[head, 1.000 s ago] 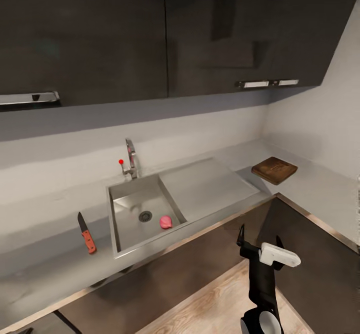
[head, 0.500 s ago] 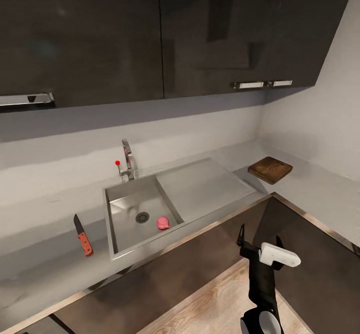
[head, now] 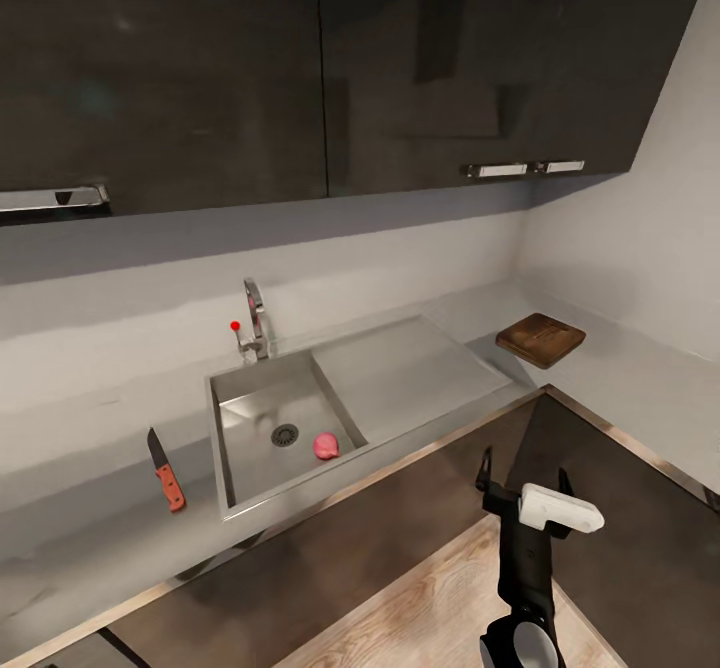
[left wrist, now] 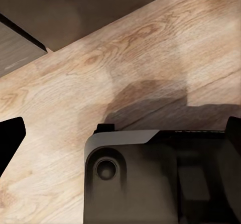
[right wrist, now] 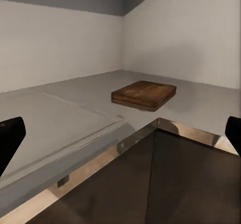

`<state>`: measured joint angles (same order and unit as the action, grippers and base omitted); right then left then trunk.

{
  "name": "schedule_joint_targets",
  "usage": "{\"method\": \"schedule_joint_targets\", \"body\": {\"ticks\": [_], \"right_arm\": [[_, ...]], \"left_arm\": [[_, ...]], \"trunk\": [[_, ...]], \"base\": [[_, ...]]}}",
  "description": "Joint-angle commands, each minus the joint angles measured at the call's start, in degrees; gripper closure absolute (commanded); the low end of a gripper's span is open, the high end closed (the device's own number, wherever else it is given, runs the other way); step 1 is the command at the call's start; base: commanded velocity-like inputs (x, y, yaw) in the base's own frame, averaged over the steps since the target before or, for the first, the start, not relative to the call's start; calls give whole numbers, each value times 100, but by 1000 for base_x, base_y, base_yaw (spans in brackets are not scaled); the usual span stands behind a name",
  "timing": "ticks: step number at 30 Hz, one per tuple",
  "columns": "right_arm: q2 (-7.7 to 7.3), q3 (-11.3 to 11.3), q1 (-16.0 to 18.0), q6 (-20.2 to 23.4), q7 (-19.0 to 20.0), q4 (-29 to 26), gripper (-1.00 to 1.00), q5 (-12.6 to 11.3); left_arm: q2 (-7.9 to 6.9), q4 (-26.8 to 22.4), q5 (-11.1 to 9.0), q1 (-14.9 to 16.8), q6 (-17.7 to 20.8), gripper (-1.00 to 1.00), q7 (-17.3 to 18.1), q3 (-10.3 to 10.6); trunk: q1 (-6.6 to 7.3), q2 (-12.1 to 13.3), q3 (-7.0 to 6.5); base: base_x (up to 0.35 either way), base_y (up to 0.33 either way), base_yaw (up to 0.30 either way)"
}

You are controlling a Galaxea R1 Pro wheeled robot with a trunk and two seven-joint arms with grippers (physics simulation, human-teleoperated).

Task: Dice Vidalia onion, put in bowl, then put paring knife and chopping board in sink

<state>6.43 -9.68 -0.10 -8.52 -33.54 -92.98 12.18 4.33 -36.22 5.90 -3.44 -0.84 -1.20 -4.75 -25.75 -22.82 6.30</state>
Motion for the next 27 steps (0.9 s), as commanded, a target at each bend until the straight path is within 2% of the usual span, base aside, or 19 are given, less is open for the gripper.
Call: {"method": "schedule_joint_targets", "body": {"ticks": [1,16,27], "right_arm": [[-5,-5,1,4,-37,-1,-100,41],[-13,-32,1,-27,-56,-1,-100,78],[-19,-35,1,-36,-239,-1,-100,83]], "left_arm": [[7,-8,60,-3,-10,-100,-3,-25],[7,-8,60,-2,-13,-100,-3,-26],[7,-8,60,-3,-9,-100,-3,-26]], "trunk": [[-3,-10,9],[-3,-10,9],[-3,-10,9]], "base": [[0,0,0],[0,0,0],[0,0,0]]}}
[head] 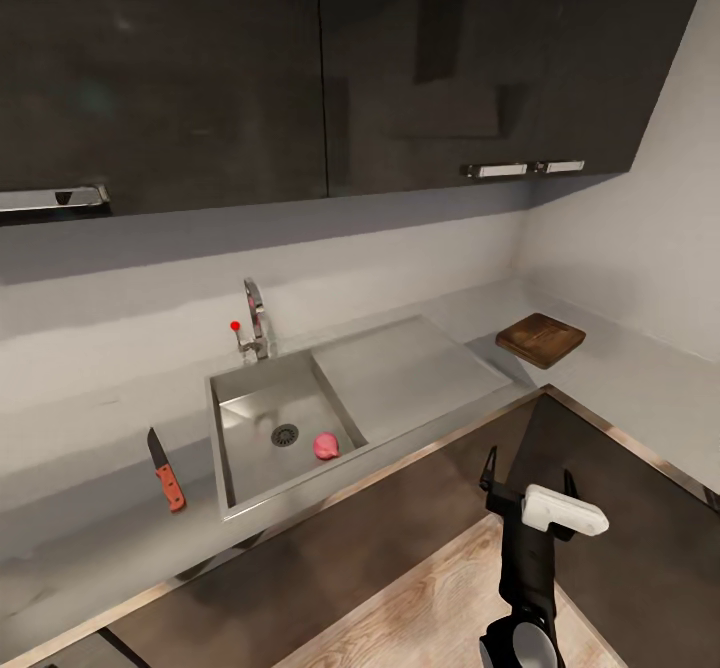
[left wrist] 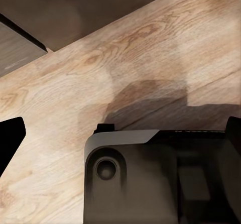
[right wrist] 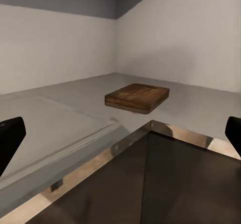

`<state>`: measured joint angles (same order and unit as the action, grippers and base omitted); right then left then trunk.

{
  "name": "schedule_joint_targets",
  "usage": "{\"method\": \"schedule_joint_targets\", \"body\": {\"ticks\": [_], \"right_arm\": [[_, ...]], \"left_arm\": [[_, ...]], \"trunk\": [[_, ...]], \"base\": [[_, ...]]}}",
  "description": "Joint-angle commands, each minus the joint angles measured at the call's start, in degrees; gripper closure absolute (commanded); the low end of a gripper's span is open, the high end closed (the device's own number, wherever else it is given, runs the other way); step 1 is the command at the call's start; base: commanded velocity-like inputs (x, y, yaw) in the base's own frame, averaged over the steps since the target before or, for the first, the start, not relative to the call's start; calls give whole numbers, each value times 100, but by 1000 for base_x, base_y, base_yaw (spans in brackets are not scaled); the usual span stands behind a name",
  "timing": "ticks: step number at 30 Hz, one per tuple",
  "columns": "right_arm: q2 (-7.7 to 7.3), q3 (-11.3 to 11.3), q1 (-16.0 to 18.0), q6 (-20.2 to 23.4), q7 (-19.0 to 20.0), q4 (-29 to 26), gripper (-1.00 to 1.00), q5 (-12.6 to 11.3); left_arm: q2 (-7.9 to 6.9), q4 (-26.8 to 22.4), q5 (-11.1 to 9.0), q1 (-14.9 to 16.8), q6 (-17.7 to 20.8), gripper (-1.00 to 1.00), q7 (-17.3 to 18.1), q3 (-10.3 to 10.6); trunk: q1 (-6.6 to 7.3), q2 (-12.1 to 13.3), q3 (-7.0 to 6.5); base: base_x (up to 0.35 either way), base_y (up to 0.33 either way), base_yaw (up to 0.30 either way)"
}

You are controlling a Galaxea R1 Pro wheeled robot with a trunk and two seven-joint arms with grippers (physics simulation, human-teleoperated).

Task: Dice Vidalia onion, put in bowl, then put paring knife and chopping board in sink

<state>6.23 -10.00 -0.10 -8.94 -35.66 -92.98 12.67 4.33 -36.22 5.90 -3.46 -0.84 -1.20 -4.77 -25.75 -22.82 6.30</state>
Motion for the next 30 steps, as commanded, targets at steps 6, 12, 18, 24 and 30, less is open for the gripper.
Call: {"method": "schedule_joint_targets", "body": {"ticks": [6,12,18,24,30], "right_arm": [[-2,-5,1,8,-34,0,-100,35],[0,-7,2,22,-32,0,-100,39],[1,-95,2,8,-36,0,-100,65],[1,-145,2,17,-37,0,-100,107],[1,-151,2,7,-45,0,-100,118]], "left_arm": [[7,-8,60,-3,-9,-100,-3,-24],[7,-8,60,-5,-9,-100,-3,-24],[7,-8,60,-4,-10,-100,-3,-24],[7,-8,60,0,-9,-100,-3,-24],[7,-8,60,-2,-11,-100,-3,-24]], "trunk": [[-3,-10,9],[-3,-10,9],[-3,-10,9],[-3,-10,9],[-3,-10,9]], "base": [[0,0,0],[0,0,0],[0,0,0],[0,0,0],[0,0,0]]}}
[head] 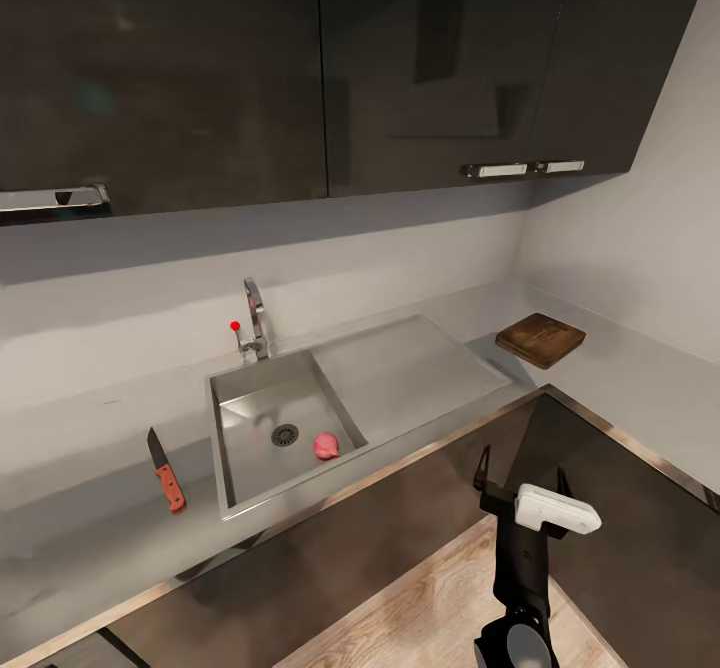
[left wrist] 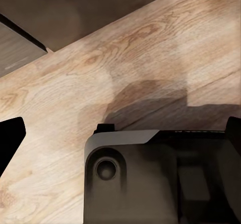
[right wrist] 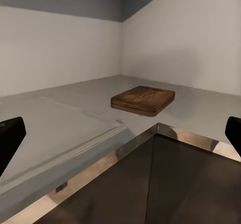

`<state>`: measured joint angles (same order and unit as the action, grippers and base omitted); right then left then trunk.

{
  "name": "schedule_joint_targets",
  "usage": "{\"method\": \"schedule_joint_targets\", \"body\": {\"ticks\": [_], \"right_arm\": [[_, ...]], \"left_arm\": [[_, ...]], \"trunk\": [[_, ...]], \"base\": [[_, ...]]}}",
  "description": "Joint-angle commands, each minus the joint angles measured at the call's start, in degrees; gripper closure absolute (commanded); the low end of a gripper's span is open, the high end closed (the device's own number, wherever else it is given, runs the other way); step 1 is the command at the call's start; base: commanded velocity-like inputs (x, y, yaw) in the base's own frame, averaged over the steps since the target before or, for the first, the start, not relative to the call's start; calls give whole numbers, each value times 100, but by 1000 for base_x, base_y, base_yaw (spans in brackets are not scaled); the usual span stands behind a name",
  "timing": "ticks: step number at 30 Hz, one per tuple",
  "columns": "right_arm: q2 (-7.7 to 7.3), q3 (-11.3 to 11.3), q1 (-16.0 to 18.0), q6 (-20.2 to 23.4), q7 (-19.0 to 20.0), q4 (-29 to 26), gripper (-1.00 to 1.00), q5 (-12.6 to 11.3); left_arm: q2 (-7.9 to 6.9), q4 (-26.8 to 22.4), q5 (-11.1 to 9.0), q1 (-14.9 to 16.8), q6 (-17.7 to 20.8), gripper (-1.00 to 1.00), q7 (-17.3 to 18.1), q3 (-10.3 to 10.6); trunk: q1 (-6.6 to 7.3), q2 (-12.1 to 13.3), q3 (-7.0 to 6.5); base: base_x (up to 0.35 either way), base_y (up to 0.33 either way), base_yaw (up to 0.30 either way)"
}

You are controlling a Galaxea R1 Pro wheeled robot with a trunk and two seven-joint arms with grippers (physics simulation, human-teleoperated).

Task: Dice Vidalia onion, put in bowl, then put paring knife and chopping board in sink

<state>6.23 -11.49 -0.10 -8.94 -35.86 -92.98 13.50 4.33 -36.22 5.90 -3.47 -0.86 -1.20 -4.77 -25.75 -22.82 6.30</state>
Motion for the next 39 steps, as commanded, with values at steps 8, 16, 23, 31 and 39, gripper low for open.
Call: {"method": "schedule_joint_targets", "body": {"ticks": [8,16,23,31,39], "right_arm": [[1,7,1,8,-55,0,-100,38],[2,31,-2,46,-303,-8,-100,40],[-8,15,-4,51,-355,-38,-100,101],[6,-93,-4,6,-780,-36,-100,679],[1,-108,-5,-3,-1062,-36,-100,739]], "left_arm": [[7,-8,60,-2,-8,-100,-3,-23],[7,53,60,-3,-9,-100,-3,-23],[14,124,60,-3,-10,-100,-3,-30],[15,130,68,-2,-11,-100,-3,-33],[15,133,63,-2,-11,-100,-3,-33]], "trunk": [[-3,-10,9],[-3,-10,9],[-3,-10,9],[-3,-10,-8],[-3,-10,-56]], "base": [[0,0,0],[0,0,0],[16,-22,0],[123,-139,-79],[102,-113,-211]]}}
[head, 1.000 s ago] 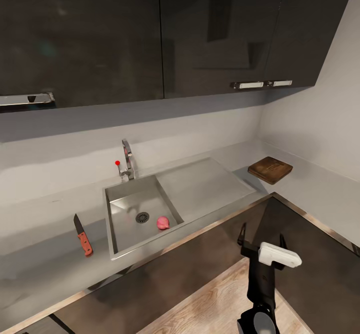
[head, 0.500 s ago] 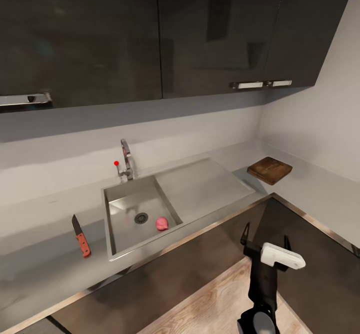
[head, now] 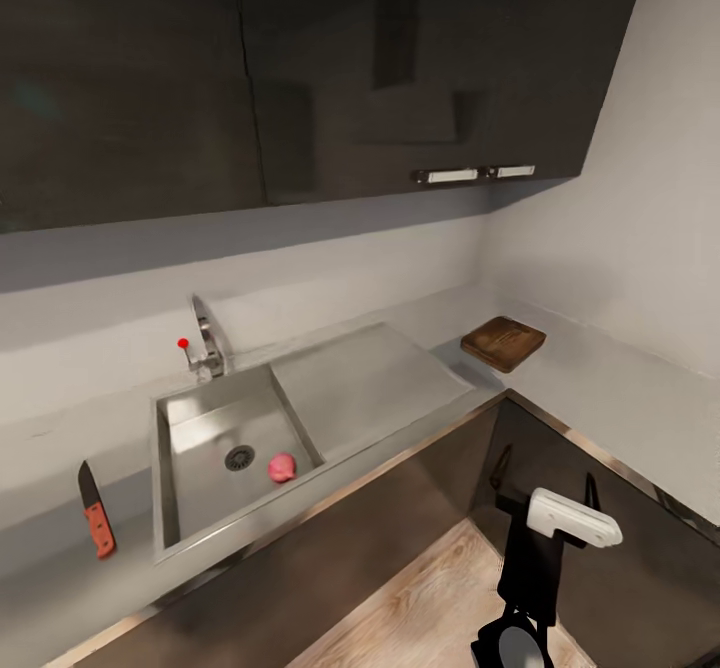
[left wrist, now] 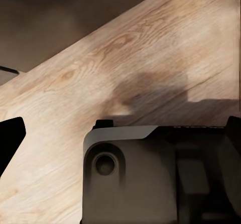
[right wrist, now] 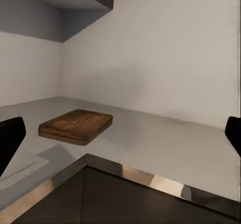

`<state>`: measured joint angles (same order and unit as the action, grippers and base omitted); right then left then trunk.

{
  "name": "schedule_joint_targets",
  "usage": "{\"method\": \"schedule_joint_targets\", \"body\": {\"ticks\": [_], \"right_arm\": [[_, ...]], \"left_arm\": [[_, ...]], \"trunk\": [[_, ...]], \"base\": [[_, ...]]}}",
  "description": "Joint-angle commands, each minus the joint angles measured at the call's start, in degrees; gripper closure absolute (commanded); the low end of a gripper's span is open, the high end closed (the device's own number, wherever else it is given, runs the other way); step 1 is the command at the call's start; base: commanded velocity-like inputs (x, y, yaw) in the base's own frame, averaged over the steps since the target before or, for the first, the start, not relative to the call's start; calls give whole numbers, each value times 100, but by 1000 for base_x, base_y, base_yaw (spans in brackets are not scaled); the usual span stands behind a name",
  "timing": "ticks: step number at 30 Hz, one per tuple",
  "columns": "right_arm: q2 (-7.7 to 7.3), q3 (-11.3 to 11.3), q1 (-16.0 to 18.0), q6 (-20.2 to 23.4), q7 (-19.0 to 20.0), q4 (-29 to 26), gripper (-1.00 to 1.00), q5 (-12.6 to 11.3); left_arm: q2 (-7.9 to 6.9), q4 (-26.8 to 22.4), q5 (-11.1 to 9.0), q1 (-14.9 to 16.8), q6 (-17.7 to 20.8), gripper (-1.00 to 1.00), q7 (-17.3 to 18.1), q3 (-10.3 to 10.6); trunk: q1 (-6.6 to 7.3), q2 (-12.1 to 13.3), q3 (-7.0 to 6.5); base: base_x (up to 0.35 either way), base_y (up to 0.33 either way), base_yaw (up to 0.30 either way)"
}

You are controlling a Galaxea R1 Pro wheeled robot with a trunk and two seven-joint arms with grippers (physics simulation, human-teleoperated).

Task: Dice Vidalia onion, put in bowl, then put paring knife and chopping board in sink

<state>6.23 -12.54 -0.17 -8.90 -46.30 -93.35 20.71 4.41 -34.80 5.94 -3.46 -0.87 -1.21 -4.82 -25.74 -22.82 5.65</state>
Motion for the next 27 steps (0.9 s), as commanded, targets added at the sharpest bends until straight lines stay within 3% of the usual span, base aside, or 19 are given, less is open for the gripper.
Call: {"method": "schedule_joint_targets", "body": {"ticks": [1,10,15,24,26,27], "right_arm": [[1,-2,2,-6,-29,1,-100,23],[9,23,2,32,-81,1,-100,31],[-8,45,1,274,-23,1,-100,23],[-16,112,22,1063,826,1,-100,-36],[-20,296,31,1155,959,-3,-100,-184],[-47,444,33,1155,1006,-10,-100,-403]], "left_arm": [[7,-9,63,-2,-9,-100,-2,-28],[7,-15,58,-3,-9,-100,-2,-28],[7,-7,57,-3,-9,-100,-2,-26],[15,38,57,0,-9,-100,-2,-18],[16,48,57,-4,-9,-100,-2,-17],[16,51,57,-3,-9,-100,-2,-13]], "trunk": [[-4,-10,5],[-4,-10,-1],[-4,-10,-1],[-4,-10,-1],[-4,-10,-1],[-4,-10,-1]], "base": [[33,-45,-133],[5,-7,-20],[0,0,0],[0,0,0],[0,0,0],[0,0,0]]}}
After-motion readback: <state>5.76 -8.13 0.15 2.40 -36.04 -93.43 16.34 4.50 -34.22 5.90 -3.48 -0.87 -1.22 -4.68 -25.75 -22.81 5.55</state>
